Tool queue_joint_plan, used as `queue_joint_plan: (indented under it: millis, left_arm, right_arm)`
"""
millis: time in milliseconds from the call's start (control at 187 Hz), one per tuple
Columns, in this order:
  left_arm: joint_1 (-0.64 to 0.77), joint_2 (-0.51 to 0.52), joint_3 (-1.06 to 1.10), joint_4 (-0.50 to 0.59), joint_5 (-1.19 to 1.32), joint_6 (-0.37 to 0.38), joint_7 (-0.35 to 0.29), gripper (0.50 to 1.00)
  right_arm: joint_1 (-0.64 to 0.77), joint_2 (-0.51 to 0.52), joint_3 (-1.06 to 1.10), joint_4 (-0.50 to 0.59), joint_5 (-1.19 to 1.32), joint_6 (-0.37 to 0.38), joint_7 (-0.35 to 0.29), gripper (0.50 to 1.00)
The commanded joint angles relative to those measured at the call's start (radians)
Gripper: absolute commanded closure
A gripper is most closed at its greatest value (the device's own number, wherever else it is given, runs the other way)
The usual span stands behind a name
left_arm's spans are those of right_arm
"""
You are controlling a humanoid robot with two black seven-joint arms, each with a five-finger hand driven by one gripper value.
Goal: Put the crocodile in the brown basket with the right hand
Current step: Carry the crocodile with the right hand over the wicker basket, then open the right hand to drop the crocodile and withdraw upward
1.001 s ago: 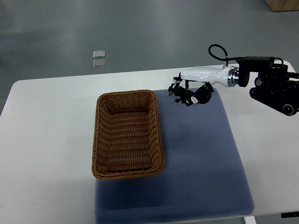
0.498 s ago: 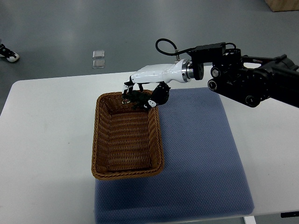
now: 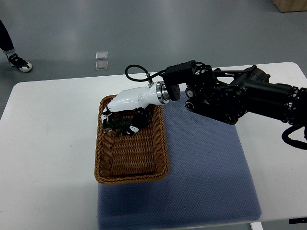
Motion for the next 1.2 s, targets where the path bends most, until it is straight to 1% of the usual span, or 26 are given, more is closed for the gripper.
queue_joint_plan:
  millis: [0, 48, 91, 96, 112, 118, 123, 128, 155, 166, 182, 187, 289, 300, 337, 364, 525, 568, 632, 696, 760, 825, 899, 905, 910, 1194]
  left_arm:
    - [-0.001, 0.000, 0.000, 0.000, 0.000, 0.000, 0.000, 0.500]
    - [-0.001, 0.000, 0.000, 0.000, 0.000, 0.000, 0.000, 0.500]
    - [0.001, 0.000, 0.000, 0.000, 0.000, 0.000, 0.000, 0.500]
    - [-0.001, 0.000, 0.000, 0.000, 0.000, 0.000, 0.000, 0.500]
    - [-0.001, 0.000, 0.000, 0.000, 0.000, 0.000, 0.000, 0.500]
    - [-0.001, 0.000, 0.000, 0.000, 0.000, 0.000, 0.000, 0.500]
    - [-0.001, 0.000, 0.000, 0.000, 0.000, 0.000, 0.000, 0.500]
    - [-0.001, 0.000, 0.000, 0.000, 0.000, 0.000, 0.000, 0.500]
    - [0.001, 0.000, 0.000, 0.000, 0.000, 0.000, 0.000, 0.500]
    - [-0.001, 0.000, 0.000, 0.000, 0.000, 0.000, 0.000, 0.500]
    - [-0.001, 0.000, 0.000, 0.000, 0.000, 0.000, 0.000, 0.500]
    - [0.001, 0.000, 0.000, 0.000, 0.000, 0.000, 0.000, 0.500]
    - [-0.001, 0.000, 0.000, 0.000, 0.000, 0.000, 0.000, 0.500]
    - [0.001, 0.000, 0.000, 0.000, 0.000, 0.000, 0.000, 0.500]
    - [0.001, 0.000, 0.000, 0.000, 0.000, 0.000, 0.000, 0.500]
    - [-0.001, 0.000, 0.000, 0.000, 0.000, 0.000, 0.000, 0.500]
    - [0.001, 0.000, 0.000, 0.000, 0.000, 0.000, 0.000, 0.500]
    - [-0.001, 0.000, 0.000, 0.000, 0.000, 0.000, 0.000, 0.500]
    - [-0.001, 0.000, 0.000, 0.000, 0.000, 0.000, 0.000, 0.500]
    - [0.001, 0.000, 0.000, 0.000, 0.000, 0.000, 0.000, 0.500]
    - [-0.001, 0.000, 0.000, 0.000, 0.000, 0.000, 0.000, 0.500]
    - [0.001, 0.000, 0.000, 0.000, 0.000, 0.000, 0.000, 0.500]
    - [-0.001, 0.000, 0.000, 0.000, 0.000, 0.000, 0.000, 0.500]
    - [-0.001, 0.000, 0.000, 0.000, 0.000, 0.000, 0.000, 0.500]
    - [-0.001, 0.000, 0.000, 0.000, 0.000, 0.000, 0.000, 0.500]
    - [-0.001, 0.000, 0.000, 0.000, 0.000, 0.000, 0.000, 0.500]
  right_arm:
    - [-0.006, 0.006, -0.018, -0.002, 0.000, -0.027, -0.001, 0.953]
    - [-0.010, 0.006, -0.032, -0.003, 0.000, -0.038, -0.001, 0.920]
    - [-0.018, 0.006, -0.044, -0.009, 0.000, -0.049, 0.000, 0.877]
    - [-0.020, 0.006, -0.045, -0.013, 0.002, -0.052, 0.000, 0.859]
    - [-0.023, 0.006, -0.045, -0.016, 0.002, -0.054, 0.000, 0.842]
    - [-0.024, 0.006, -0.045, -0.019, 0.002, -0.057, 0.000, 0.826]
    - [-0.024, 0.006, -0.045, -0.019, 0.002, -0.057, 0.000, 0.826]
    - [-0.027, 0.006, -0.045, -0.020, 0.002, -0.058, 0.000, 0.810]
    - [-0.032, 0.006, -0.045, -0.026, 0.002, -0.063, 0.000, 0.779]
    - [-0.038, 0.006, -0.045, -0.029, 0.003, -0.067, 0.000, 0.746]
    - [-0.041, 0.006, -0.045, -0.031, 0.003, -0.069, 0.000, 0.736]
    - [-0.044, 0.006, -0.044, -0.032, 0.003, -0.072, 0.000, 0.724]
    - [-0.064, 0.003, -0.042, -0.037, 0.009, -0.081, 0.000, 0.654]
    - [-0.066, 0.002, -0.039, -0.037, 0.011, -0.080, 0.000, 0.638]
    - [-0.067, 0.002, -0.038, -0.037, 0.015, -0.080, 0.000, 0.626]
    - [-0.067, -0.001, -0.038, -0.037, 0.017, -0.078, 0.000, 0.603]
    - [-0.064, -0.017, -0.012, -0.037, 0.043, -0.066, 0.002, 0.601]
    - [-0.063, -0.024, 0.013, -0.037, 0.074, -0.049, 0.000, 0.599]
    - [-0.061, -0.046, 0.061, -0.037, 0.155, 0.000, -0.003, 0.599]
    - [-0.061, -0.076, 0.102, -0.037, 0.245, 0.075, -0.011, 0.597]
    - [-0.067, -0.115, 0.148, -0.037, 0.345, 0.114, -0.047, 0.591]
    - [-0.076, -0.144, 0.188, -0.034, 0.437, 0.118, -0.075, 0.587]
    - [-0.086, -0.153, 0.202, -0.036, 0.468, 0.121, -0.080, 0.587]
    - [-0.124, -0.182, 0.235, -0.036, 0.554, 0.130, -0.090, 0.585]
    - [-0.132, -0.188, 0.241, -0.036, 0.572, 0.132, -0.092, 0.585]
    - [-0.253, -0.336, 0.329, -0.042, 1.101, 0.144, -0.158, 0.579]
